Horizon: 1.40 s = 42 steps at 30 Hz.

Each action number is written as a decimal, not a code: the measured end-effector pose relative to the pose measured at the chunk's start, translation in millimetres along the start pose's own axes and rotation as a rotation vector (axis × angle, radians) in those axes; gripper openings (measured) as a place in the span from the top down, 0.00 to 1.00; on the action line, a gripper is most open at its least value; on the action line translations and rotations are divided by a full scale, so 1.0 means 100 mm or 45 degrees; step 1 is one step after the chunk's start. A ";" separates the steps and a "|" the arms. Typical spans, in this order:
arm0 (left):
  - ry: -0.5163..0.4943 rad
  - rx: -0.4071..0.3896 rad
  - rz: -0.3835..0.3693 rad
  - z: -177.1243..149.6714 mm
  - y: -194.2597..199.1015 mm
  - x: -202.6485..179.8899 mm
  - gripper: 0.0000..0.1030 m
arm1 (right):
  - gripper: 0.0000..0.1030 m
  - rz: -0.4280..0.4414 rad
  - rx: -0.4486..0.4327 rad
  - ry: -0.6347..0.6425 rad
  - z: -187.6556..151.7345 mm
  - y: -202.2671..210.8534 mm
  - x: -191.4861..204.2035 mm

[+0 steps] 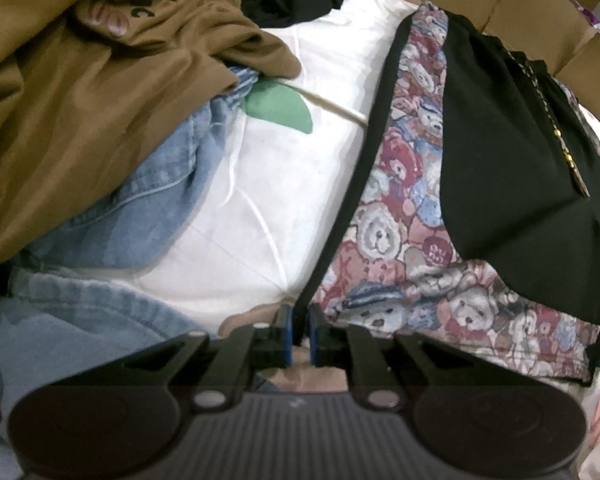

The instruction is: Fold clothes

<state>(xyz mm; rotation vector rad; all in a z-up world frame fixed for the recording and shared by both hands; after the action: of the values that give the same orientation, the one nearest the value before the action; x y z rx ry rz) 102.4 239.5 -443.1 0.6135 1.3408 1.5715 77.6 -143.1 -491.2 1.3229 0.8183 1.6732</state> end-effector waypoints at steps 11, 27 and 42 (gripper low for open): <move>0.093 0.046 -0.070 0.05 0.28 0.00 0.92 | 1.00 0.038 0.185 0.074 -0.03 0.07 0.14; -0.014 0.043 0.068 0.20 0.05 -0.12 0.84 | 0.75 -0.116 0.211 0.195 0.06 0.00 0.32; -0.120 -0.174 -0.062 0.90 -0.06 -0.92 0.60 | 0.60 -0.229 -0.032 0.269 0.70 0.46 0.03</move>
<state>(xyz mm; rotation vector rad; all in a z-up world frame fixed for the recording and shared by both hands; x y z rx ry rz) 219.6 199.8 -405.9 0.5594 1.1596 1.5609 136.0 -161.2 -433.3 1.0340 1.0051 1.6912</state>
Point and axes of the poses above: each gripper's, at about its wrist camera, not at the fingertips, and y roughly against the way its jaws point, x to its left, z to its top, the point moved 7 cm from there along -y, roughly the way its jaws point, and after that the axes turned 15 degrees about y, right-handed, at the moved point
